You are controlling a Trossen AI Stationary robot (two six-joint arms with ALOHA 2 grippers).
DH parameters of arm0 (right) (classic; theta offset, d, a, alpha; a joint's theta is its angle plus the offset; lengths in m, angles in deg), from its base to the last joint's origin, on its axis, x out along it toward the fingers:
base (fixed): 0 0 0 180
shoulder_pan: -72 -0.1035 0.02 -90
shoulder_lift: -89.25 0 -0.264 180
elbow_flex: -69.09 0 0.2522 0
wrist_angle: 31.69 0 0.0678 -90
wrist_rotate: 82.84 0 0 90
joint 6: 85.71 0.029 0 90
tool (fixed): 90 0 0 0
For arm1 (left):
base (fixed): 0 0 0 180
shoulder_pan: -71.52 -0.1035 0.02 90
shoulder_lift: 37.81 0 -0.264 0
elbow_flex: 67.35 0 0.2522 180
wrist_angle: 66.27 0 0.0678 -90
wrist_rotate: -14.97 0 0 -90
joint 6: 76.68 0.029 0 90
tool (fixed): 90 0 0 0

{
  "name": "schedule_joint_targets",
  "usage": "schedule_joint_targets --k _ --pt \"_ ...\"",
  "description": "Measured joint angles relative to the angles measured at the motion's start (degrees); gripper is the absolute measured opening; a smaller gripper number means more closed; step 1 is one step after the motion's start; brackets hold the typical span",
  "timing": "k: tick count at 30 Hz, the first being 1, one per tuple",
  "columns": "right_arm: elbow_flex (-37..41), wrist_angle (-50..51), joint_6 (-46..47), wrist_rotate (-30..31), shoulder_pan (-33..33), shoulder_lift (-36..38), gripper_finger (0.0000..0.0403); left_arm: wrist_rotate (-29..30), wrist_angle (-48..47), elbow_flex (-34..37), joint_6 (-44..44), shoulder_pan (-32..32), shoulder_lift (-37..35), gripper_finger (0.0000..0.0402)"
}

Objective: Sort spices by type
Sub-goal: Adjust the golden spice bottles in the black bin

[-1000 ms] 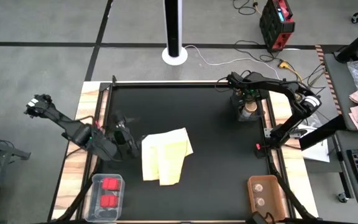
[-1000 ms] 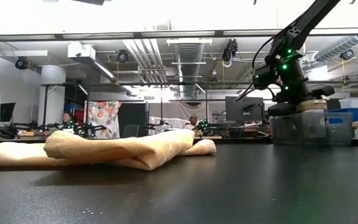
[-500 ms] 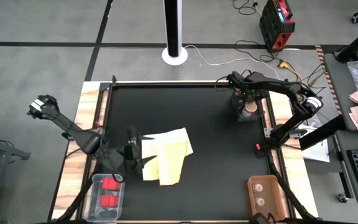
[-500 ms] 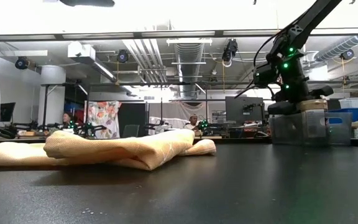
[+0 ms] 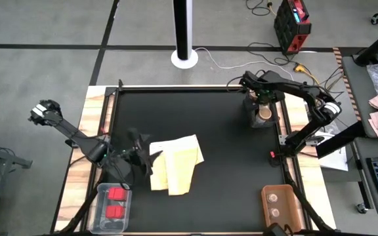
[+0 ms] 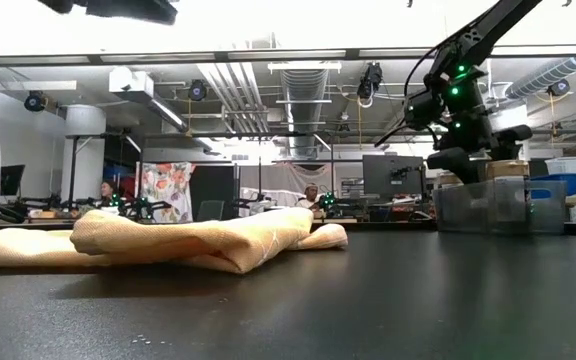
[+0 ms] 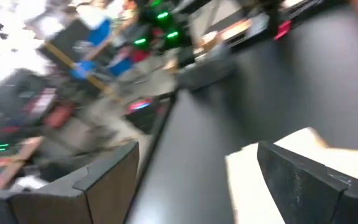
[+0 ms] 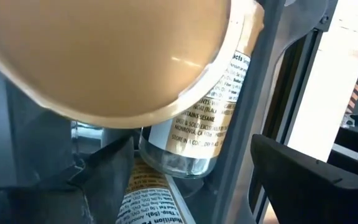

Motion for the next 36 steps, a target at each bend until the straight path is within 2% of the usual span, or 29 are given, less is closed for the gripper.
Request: schedule_joint_targets --k 7,11,20,27,36 --pt "1.7 -0.7 0.5 0.2 0.0 -1.5 0.0303 10.5 -9.4 0.1 0.4 0.0 -4.1 0.0311" --pt "4.3 -3.9 1.0 -1.9 0.1 -3.1 0.031 11.3 -15.5 0.6 -2.7 0.0 -6.8 0.0311" --pt "5.9 -7.0 -1.0 -3.8 -0.2 -5.9 0.0329 11.3 -16.1 4.5 -2.3 0.0 -11.8 0.0311" --pt "5.4 -5.5 0.3 -4.9 -0.2 -5.2 0.0287 11.5 -16.1 7.6 -2.2 0.0 -14.7 0.0311" --pt "3.0 3.1 3.6 -7.5 -0.4 -1.2 0.0231 17.8 -15.9 7.9 0.1 -0.1 -17.8 0.0311"
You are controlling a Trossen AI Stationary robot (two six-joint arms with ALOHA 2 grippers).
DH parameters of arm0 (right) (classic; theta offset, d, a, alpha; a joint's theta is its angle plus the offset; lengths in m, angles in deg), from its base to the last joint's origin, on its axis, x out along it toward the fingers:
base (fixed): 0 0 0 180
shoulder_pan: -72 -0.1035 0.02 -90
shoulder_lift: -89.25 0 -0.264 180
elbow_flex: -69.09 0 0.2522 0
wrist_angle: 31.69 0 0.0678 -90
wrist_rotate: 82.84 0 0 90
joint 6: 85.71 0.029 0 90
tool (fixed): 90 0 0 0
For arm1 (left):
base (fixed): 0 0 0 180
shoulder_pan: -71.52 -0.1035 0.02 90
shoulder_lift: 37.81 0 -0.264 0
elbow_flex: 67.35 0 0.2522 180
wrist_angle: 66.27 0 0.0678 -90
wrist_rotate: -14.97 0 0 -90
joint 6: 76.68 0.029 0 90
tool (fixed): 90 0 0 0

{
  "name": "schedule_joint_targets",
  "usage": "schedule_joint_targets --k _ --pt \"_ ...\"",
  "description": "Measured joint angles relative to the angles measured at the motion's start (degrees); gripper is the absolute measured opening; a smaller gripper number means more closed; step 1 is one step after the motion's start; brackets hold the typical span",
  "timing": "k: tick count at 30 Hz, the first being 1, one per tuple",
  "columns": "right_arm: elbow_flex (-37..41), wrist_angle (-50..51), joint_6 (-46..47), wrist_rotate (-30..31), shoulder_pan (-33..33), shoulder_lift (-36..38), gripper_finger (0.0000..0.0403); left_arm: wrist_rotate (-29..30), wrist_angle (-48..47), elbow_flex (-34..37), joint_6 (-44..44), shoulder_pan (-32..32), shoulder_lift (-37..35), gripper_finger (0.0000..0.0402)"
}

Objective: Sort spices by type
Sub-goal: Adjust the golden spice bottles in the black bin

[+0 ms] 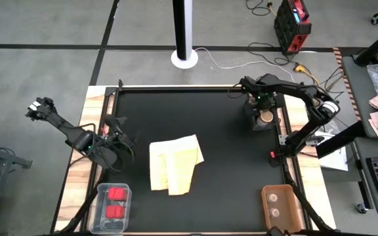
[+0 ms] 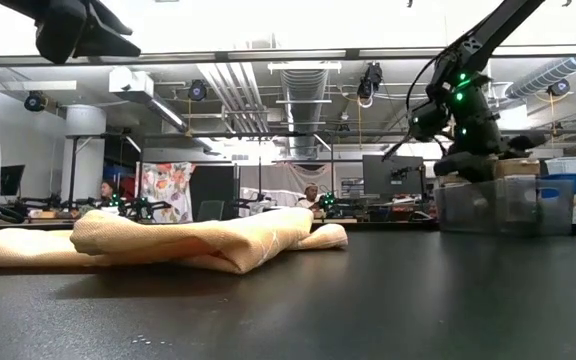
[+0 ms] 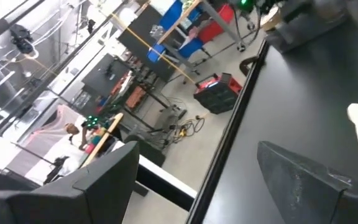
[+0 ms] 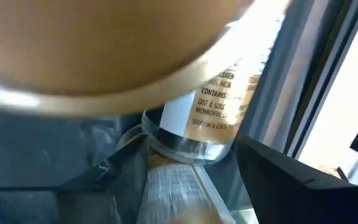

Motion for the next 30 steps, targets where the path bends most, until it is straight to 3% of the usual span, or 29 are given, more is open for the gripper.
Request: schedule_joint_targets --k 16,30 --pt "-2.2 0.7 2.9 1.1 0.1 8.4 0.02 -0.1 0.8 1.0 -0.5 -0.1 -1.9 0.0311" --pt "-2.1 0.6 3.6 5.2 0.1 8.8 0.0187 -0.2 7.6 1.1 1.5 -0.1 -1.3 0.0311"
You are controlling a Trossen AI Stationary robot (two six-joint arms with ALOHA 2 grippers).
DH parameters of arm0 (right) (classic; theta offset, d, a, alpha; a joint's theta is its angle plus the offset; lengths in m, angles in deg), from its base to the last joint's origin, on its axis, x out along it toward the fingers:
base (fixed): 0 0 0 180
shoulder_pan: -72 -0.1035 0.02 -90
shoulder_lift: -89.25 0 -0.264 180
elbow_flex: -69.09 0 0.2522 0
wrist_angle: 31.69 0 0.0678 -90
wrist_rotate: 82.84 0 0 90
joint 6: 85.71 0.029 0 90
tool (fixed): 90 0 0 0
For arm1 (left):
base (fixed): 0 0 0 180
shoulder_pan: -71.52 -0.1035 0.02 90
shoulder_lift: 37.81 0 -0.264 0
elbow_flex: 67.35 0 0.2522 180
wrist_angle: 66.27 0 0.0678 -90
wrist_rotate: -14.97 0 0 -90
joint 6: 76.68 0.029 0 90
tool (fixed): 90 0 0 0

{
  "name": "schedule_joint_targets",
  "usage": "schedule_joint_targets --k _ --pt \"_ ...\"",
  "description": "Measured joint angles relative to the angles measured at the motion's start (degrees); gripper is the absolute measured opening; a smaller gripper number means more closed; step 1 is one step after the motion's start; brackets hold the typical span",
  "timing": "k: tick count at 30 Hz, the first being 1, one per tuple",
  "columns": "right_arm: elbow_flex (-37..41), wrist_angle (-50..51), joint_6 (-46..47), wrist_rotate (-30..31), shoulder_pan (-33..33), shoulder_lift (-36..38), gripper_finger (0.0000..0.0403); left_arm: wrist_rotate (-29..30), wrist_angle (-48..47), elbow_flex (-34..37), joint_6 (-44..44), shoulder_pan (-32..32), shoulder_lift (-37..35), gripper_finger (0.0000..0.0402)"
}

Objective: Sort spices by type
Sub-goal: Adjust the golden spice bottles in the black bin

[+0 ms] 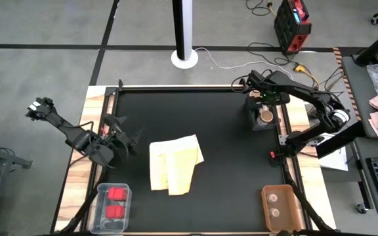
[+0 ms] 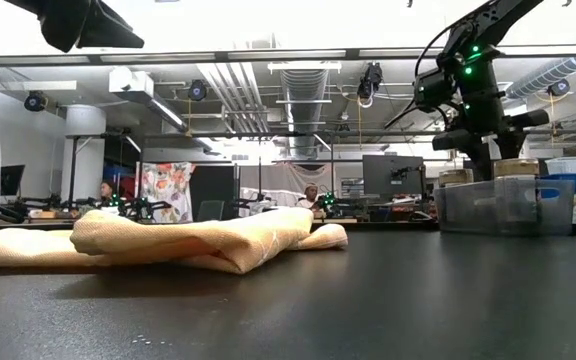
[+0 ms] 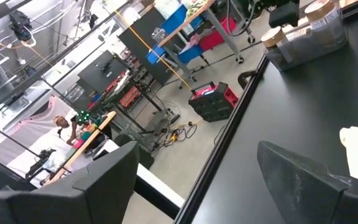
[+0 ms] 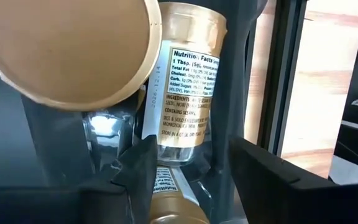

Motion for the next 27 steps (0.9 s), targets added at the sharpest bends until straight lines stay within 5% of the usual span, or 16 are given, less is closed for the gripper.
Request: schedule_joint_targets --k 6,16,27 --pt "0.0 0.1 1.8 0.7 0.0 -0.7 0.015 0.0 2.5 0.0 1.7 0.0 0.2 0.0311" --pt "0.0 -0.8 7.1 6.4 0.0 -3.6 0.0017 0.3 2.8 -1.1 3.5 -2.4 -0.2 0.0311" --pt "1.7 -2.1 7.2 4.1 0.0 -7.3 0.0019 6.3 2.5 0.4 3.1 -3.9 -0.3 0.0311"
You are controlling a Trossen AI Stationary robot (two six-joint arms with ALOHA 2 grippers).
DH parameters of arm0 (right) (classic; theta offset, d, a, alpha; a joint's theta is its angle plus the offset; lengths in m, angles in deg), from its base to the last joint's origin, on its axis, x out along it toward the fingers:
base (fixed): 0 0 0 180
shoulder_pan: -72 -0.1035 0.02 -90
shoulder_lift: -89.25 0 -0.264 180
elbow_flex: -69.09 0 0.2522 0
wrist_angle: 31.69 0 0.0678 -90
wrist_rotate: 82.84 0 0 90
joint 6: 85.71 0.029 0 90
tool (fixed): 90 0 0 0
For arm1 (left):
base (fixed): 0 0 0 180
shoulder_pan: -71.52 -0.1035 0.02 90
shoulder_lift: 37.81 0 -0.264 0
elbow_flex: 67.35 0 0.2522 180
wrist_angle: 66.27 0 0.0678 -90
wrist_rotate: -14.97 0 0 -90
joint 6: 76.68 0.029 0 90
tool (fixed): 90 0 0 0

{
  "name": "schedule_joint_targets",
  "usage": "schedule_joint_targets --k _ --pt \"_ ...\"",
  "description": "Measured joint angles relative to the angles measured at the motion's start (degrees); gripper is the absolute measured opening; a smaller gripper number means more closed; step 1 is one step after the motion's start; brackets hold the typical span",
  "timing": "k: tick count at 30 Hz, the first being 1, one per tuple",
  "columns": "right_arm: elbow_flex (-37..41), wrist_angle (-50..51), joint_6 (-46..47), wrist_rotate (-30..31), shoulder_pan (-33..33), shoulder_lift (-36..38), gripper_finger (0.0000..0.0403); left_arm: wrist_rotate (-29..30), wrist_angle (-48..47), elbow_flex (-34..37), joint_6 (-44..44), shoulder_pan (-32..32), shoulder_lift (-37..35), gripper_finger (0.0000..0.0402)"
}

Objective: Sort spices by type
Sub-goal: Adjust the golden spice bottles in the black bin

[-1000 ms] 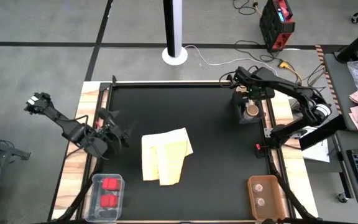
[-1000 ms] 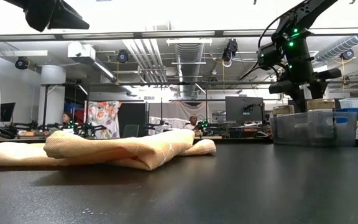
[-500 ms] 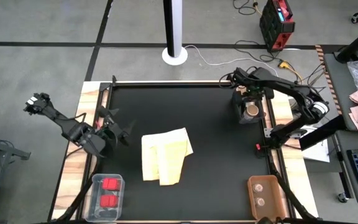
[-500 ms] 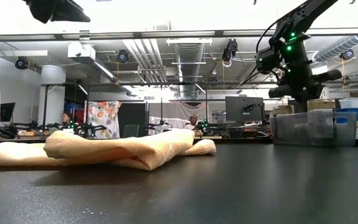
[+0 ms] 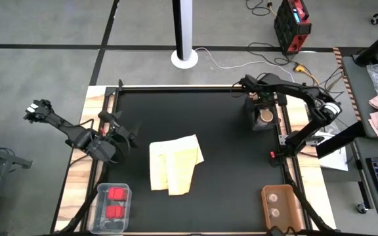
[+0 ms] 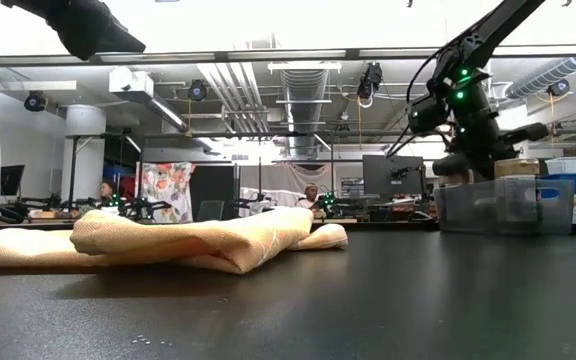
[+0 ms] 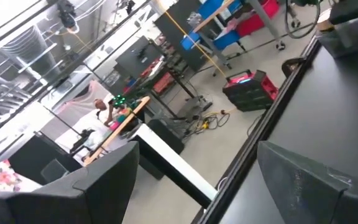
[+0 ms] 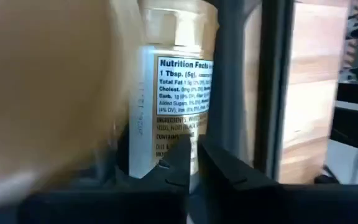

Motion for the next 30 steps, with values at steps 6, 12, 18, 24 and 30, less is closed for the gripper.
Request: schedule_joint_targets --k 6,12,18,24,30 --pt "0.3 0.5 -0.7 1.0 0.0 -0.2 0.0084 0.0 0.0 0.0 -0.2 0.0 0.0 0.0311" --pt "0.3 0.7 -1.3 1.0 0.0 0.0 0.0184 0.0 0.0 0.0 -0.2 0.0 0.0 0.0311" --pt "-0.1 0.3 -1.9 -0.6 0.0 1.3 0.027 -0.1 0.0 0.0 -0.2 0.0 0.0 0.0311" --pt "-1.5 0.1 -1.8 -1.8 0.0 3.3 0.0322 -0.1 -0.1 0.0 -0.3 0.1 0.0 0.0311" --pt "0.2 -0.6 -1.9 -1.6 0.0 1.7 0.0333 -0.1 -0.4 0.0 -0.3 0.0 0.0 0.0311"
